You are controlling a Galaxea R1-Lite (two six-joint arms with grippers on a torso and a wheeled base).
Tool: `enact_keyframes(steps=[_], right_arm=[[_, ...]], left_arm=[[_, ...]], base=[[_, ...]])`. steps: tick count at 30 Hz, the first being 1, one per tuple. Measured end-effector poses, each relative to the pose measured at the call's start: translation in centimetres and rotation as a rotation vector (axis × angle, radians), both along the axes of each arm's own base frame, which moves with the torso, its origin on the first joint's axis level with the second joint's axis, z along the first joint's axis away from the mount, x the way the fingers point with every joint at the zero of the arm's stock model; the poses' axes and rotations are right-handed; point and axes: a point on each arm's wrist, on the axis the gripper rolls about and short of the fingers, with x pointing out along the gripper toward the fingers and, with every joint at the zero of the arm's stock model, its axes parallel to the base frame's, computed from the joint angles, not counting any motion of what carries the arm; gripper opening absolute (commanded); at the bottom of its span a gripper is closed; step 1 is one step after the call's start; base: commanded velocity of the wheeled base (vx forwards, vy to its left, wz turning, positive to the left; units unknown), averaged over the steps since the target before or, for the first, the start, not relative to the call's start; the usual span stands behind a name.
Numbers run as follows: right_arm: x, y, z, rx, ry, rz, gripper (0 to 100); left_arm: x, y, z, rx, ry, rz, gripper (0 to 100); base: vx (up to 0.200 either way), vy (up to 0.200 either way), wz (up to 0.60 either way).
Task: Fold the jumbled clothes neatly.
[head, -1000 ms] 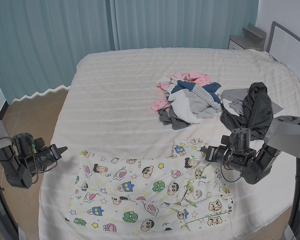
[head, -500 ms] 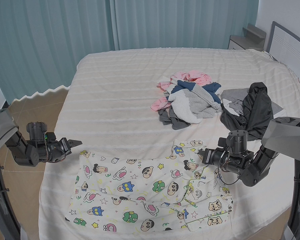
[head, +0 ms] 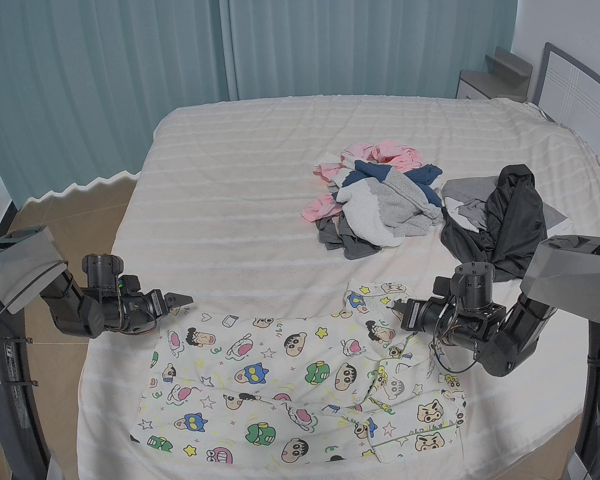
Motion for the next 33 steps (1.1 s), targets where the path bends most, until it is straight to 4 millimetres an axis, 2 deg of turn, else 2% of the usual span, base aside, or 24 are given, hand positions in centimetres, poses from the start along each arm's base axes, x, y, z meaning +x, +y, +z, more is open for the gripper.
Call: enact_keyframes(steps=[14,15,24,33], right_arm=[[-0.2,0.2,-0.1,0.002,0.004,0.006,0],[-0.2,0.3,-0.1,0.003,0.004,0.008,0],[-0.2,0.6,-0.1,0.003,0.002,0.015,0],[0.0,0.4,0.4,0.021,-0.039,-0.012,0]], left_arm=[[0.2,-0.8,-1.5,0.033,0.014,-0.047,100],[0.3,-0.9,-1.6,0.035,0.014,-0.050,0],[0.4,-1.1,-2.4,0.033,0.027,-0.055,0],[-0.2,0.3,-2.0,0.034,0.025,-0.020,0]], base=[[0.000,0.000,0.00],[0.000,0.000,0.00],[0.000,0.000,0.00],[0.000,0.000,0.00]])
